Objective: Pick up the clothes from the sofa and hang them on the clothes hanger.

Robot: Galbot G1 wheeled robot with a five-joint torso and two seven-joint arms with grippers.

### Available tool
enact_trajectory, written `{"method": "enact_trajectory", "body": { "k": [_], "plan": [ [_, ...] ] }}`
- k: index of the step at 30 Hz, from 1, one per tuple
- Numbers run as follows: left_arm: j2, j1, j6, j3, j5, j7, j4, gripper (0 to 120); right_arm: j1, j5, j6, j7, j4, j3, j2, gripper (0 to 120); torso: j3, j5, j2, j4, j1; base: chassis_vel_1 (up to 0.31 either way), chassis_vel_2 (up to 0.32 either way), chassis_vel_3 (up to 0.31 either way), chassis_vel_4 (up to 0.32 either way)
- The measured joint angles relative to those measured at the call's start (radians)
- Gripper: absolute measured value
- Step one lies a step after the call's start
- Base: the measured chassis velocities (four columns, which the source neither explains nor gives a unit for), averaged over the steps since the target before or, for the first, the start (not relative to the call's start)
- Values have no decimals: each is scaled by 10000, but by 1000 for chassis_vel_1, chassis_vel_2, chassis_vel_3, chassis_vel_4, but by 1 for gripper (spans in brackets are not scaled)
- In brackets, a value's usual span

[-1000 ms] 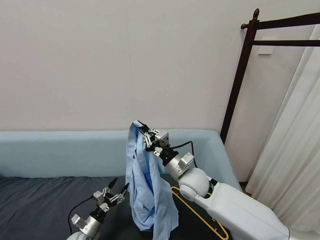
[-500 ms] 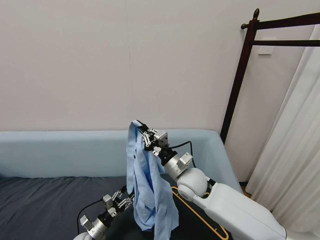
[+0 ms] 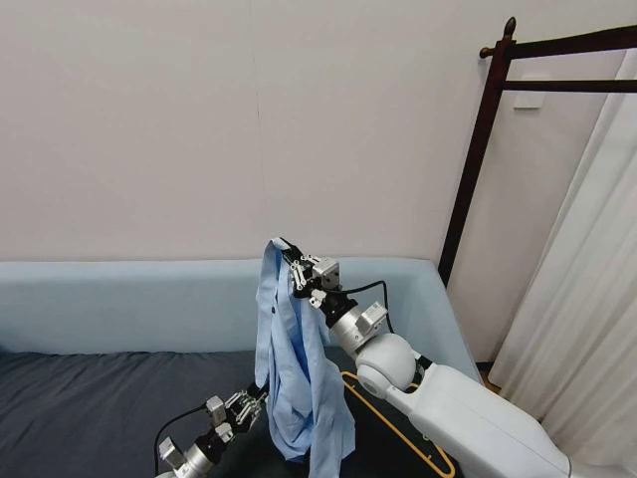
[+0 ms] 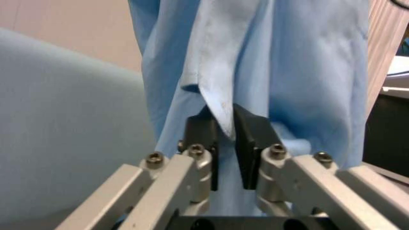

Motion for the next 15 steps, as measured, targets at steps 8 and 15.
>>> {"method": "enact_trajectory", "body": {
  "k": [8,15],
  "plan": [
    [344,518,-79,-332,-660,-447,-1570,0,-241,40,20,71,72,412,-27,0,0,-1,0,1,0,0,0,0,0],
    [2346,671,143,-1150,-2821,-3155,-5525,0,-252,230,10,112,392,1290,-418,0,0,2,0,1,0,0,0,0,0]
  ]
}}
